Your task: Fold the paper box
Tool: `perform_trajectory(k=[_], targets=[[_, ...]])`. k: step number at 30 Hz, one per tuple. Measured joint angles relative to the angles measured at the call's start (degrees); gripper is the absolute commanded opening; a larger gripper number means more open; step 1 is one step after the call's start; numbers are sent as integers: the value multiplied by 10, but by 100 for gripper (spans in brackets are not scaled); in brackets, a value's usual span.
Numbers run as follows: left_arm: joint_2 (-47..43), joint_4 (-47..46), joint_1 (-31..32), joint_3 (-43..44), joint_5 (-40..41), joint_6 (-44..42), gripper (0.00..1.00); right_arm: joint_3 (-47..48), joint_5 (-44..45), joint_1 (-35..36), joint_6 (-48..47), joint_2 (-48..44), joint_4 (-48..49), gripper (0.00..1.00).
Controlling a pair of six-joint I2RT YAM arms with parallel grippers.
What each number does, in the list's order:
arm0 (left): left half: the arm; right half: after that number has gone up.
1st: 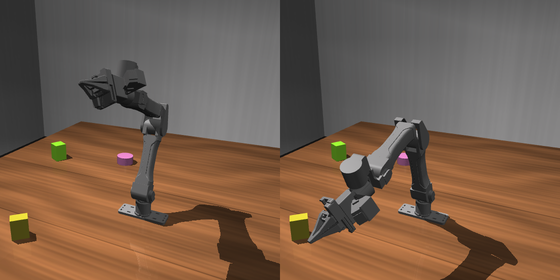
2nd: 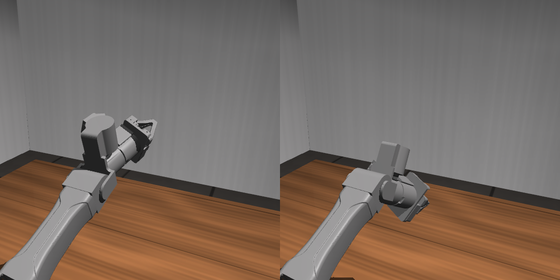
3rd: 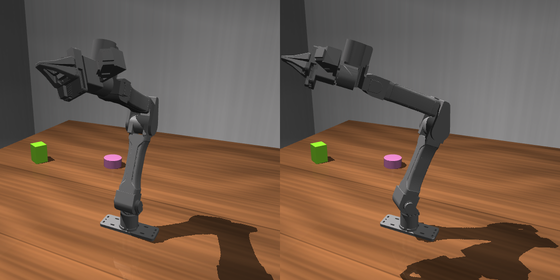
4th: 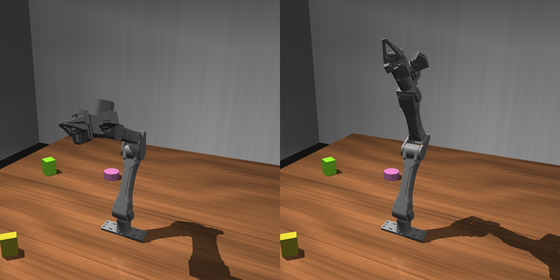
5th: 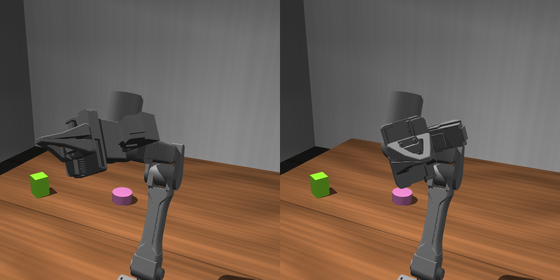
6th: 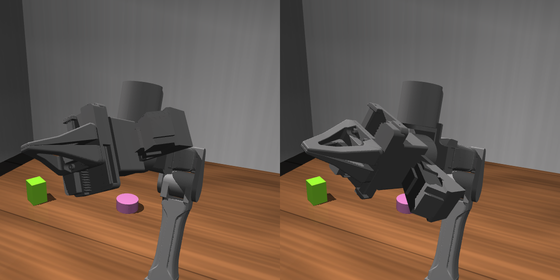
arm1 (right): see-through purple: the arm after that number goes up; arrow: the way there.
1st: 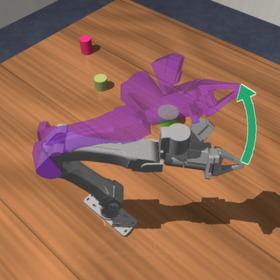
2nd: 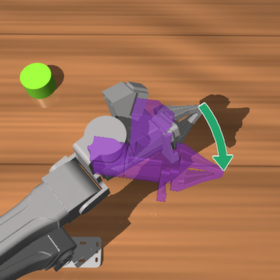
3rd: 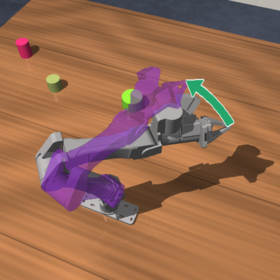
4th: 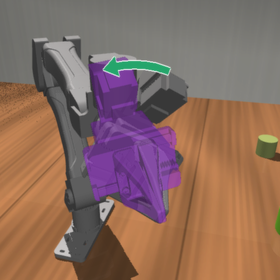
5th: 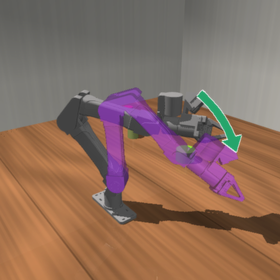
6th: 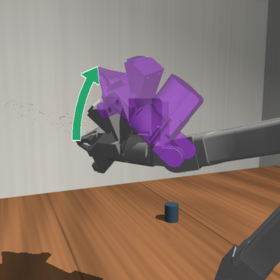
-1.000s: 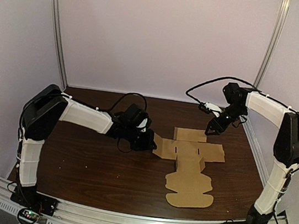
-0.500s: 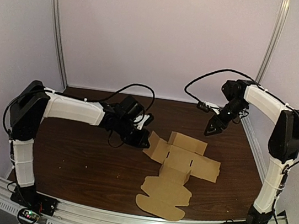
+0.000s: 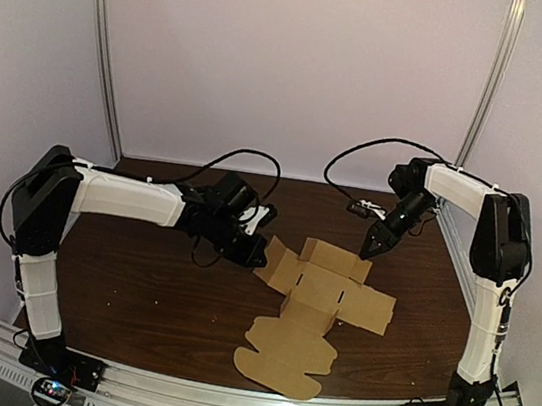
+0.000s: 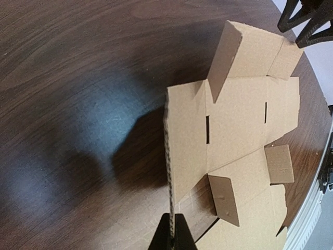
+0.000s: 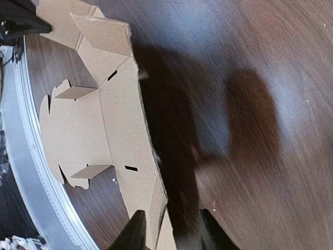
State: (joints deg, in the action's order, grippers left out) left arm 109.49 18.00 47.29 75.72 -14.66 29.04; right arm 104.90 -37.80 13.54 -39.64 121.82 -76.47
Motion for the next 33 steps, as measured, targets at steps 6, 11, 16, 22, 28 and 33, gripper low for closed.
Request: perform_trajectory(k=[6, 11, 16, 22, 28, 33], targets=[[-12, -9, 0, -16, 11, 0, 0, 4, -6, 2, 11, 4, -3, 22], [-12, -19, 0, -22, 15, 2, 0, 9, -15, 4, 17, 5, -3, 31], [-12, -25, 0, -23, 14, 2, 0, 21, -19, 16, 19, 10, -6, 31], [-12, -31, 1, -23, 14, 2, 0, 65, -21, 42, 19, 48, -4, 19], [-13, -34, 1, -33, 20, 2, 0, 70, -19, 50, 13, 61, -3, 19], [-13, -34, 1, -33, 21, 2, 0, 70, -10, 50, 9, 60, -3, 17]])
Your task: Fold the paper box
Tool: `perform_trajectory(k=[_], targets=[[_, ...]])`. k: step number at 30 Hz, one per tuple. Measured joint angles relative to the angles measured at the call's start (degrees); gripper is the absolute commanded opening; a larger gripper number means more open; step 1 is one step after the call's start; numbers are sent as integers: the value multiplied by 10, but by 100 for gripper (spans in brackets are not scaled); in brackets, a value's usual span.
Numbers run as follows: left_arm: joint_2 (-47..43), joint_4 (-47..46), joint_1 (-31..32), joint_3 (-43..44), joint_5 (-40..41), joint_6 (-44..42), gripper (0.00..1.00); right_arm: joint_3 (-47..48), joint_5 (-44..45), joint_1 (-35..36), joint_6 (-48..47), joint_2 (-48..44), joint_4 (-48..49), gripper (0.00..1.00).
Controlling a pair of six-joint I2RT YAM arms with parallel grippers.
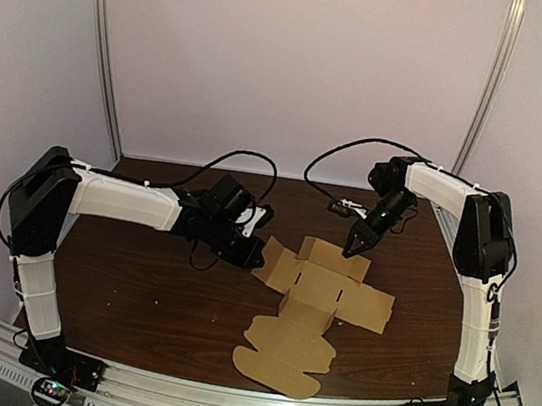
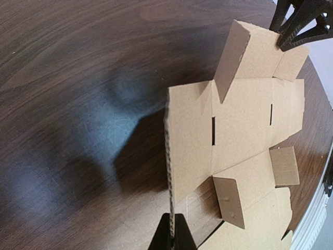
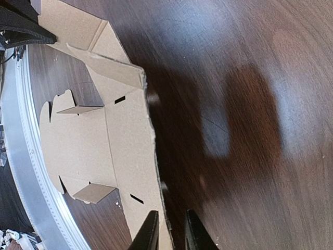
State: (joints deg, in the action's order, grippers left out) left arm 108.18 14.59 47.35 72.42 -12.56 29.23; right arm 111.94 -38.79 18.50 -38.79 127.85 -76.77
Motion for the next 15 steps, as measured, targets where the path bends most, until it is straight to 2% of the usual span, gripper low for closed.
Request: perform_trajectory(k=[5, 15], targets=[[0, 0, 0, 0, 2, 0, 0, 0, 4, 0, -3, 0, 0, 12], [0, -1, 0, -2, 3, 0, 0, 0, 5, 0, -3, 0, 0, 14]])
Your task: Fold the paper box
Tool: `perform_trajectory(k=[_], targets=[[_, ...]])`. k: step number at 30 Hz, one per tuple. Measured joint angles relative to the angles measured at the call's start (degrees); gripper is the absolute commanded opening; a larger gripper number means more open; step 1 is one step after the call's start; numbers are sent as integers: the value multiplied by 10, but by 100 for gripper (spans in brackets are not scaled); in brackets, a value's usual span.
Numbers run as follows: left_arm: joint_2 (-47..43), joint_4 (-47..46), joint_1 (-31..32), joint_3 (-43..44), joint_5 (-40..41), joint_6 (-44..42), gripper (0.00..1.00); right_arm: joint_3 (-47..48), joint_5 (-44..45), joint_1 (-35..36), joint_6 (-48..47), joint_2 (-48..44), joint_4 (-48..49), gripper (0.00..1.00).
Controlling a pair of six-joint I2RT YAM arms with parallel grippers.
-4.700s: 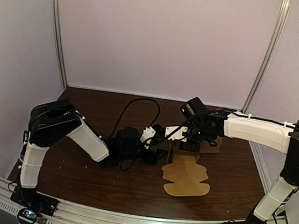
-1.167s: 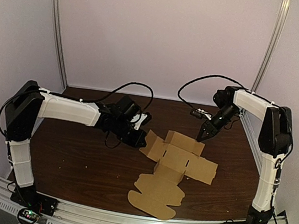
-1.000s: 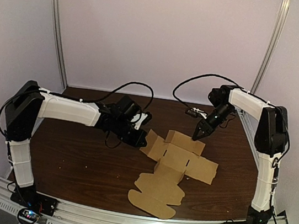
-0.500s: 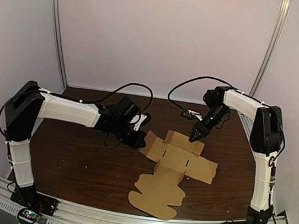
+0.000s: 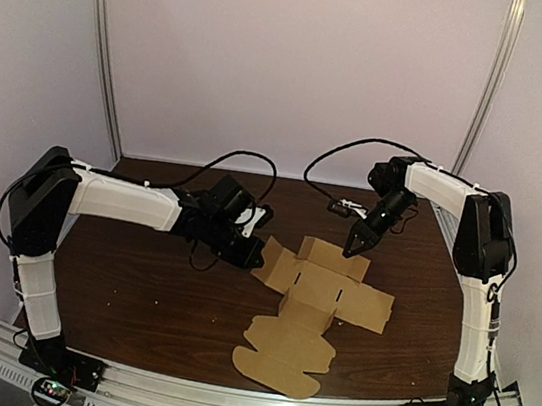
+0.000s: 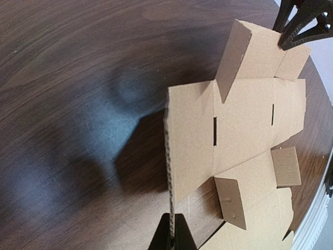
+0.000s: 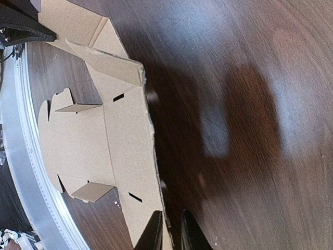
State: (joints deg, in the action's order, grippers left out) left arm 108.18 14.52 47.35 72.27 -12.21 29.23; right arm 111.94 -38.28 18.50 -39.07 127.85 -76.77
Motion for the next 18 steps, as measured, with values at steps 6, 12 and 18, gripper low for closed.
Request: perform_trajectory(k=[6, 12, 18], targets=[[0, -3, 0, -3, 1, 0, 0, 0, 1, -3, 0, 0, 0, 13], [0, -6, 0, -4, 2, 0, 0, 0, 2, -5, -2, 0, 0, 8], [0, -7, 0, -4, 4, 0, 0, 0, 2, -5, -2, 0, 0, 8]])
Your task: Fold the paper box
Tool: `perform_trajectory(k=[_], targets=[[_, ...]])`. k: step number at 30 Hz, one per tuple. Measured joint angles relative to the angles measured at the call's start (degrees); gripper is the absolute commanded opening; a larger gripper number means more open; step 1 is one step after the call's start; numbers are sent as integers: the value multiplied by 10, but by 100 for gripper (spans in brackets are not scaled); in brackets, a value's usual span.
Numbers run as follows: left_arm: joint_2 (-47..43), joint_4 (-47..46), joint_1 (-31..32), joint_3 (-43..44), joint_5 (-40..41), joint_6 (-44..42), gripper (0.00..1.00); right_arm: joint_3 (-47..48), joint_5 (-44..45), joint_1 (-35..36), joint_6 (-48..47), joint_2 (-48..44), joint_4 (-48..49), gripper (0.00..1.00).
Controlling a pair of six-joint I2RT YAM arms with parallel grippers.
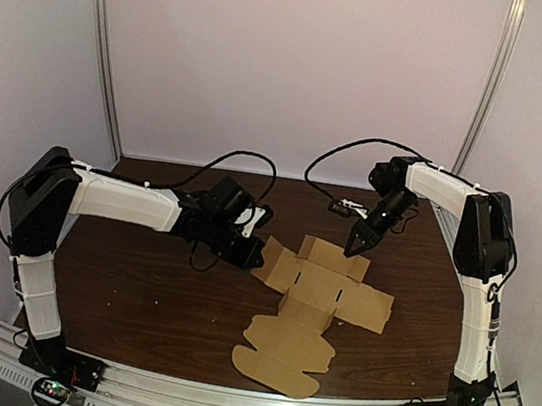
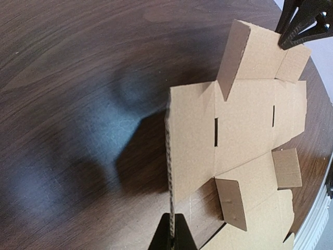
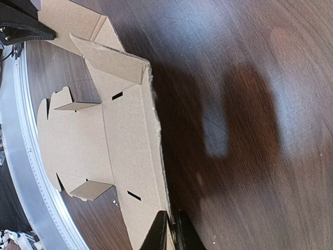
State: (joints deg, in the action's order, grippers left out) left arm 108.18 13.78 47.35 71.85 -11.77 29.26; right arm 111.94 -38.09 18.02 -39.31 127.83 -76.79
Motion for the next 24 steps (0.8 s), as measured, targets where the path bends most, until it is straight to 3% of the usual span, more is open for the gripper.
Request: perform_trajectory(k=[10, 21, 22, 24], targets=[[0, -2, 0, -2, 2, 0, 0, 0, 6, 0, -2, 0, 0, 10], [0, -5, 0, -2, 5, 2, 0, 0, 7, 0, -12, 0, -2, 0], [0, -5, 0, -2, 5, 2, 1, 0, 7, 0, -14, 0, -2, 0], [0, -6, 1, -2, 5, 2, 17, 0, 7, 0, -14, 0, -2, 0]])
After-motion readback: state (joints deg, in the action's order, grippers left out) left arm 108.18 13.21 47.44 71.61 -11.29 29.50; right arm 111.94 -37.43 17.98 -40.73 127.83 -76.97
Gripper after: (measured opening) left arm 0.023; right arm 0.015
